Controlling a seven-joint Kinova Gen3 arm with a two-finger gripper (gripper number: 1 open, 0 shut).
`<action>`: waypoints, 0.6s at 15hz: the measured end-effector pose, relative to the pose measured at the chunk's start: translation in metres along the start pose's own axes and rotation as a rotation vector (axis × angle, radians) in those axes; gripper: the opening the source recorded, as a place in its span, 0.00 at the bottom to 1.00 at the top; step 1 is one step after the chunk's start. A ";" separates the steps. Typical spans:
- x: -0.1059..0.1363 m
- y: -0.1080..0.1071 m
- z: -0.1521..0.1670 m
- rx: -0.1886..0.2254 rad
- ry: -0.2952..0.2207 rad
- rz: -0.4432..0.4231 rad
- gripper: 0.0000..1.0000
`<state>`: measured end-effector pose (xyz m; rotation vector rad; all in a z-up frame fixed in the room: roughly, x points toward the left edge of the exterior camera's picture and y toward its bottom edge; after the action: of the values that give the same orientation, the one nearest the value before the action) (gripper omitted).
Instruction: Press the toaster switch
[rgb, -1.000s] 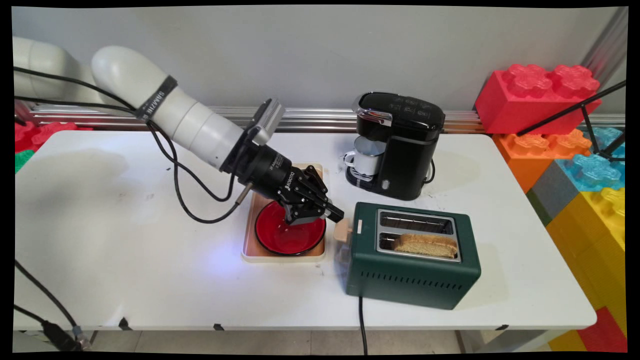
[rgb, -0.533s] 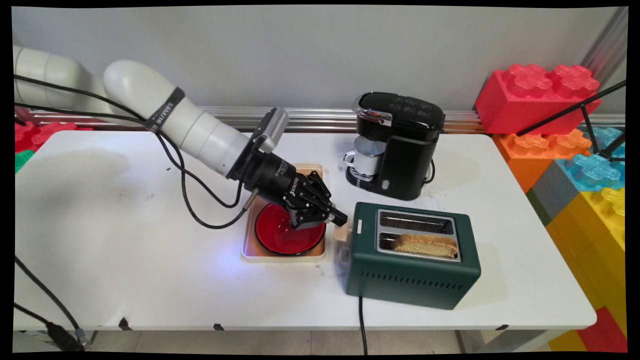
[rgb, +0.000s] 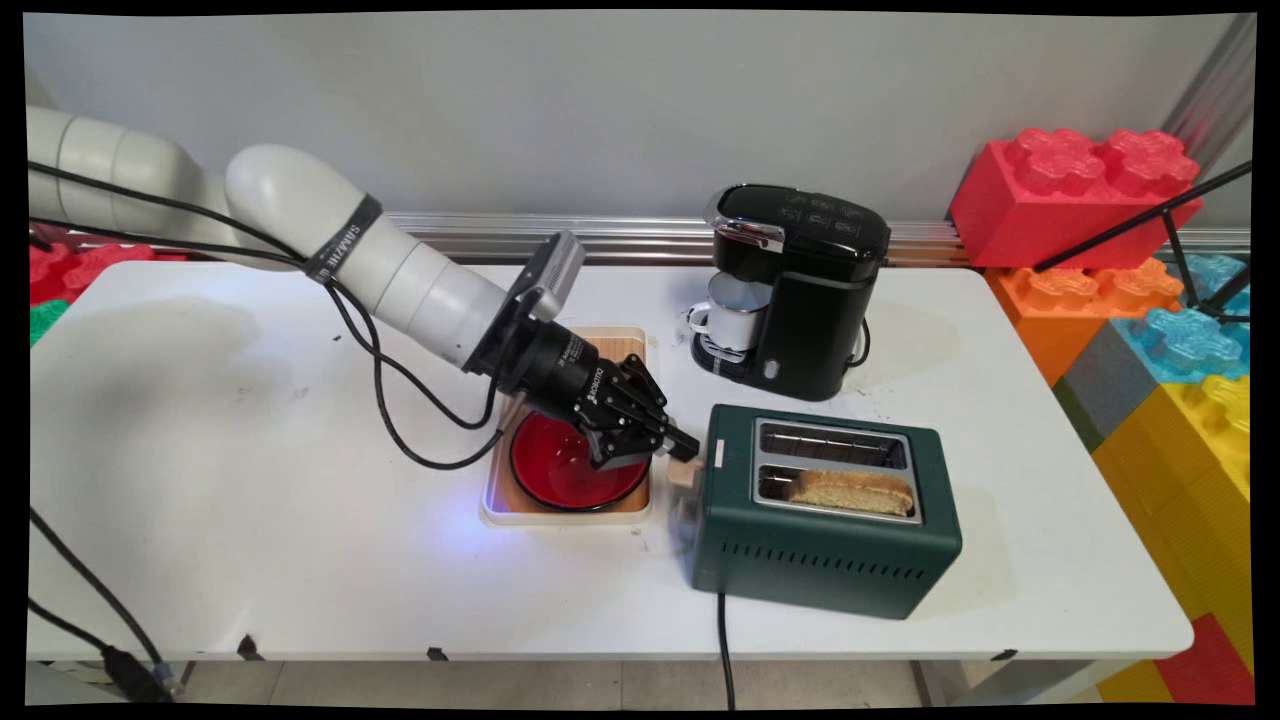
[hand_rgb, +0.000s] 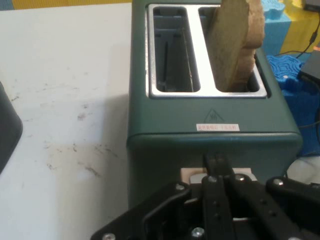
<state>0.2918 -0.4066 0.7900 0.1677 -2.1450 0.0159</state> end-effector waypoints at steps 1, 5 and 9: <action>-0.001 0.000 0.001 -0.001 0.000 -0.002 0.00; -0.006 0.002 0.008 -0.006 0.001 -0.007 0.00; -0.013 0.002 0.013 -0.005 -0.008 -0.012 0.00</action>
<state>0.2880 -0.4038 0.7721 0.1783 -2.1514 0.0023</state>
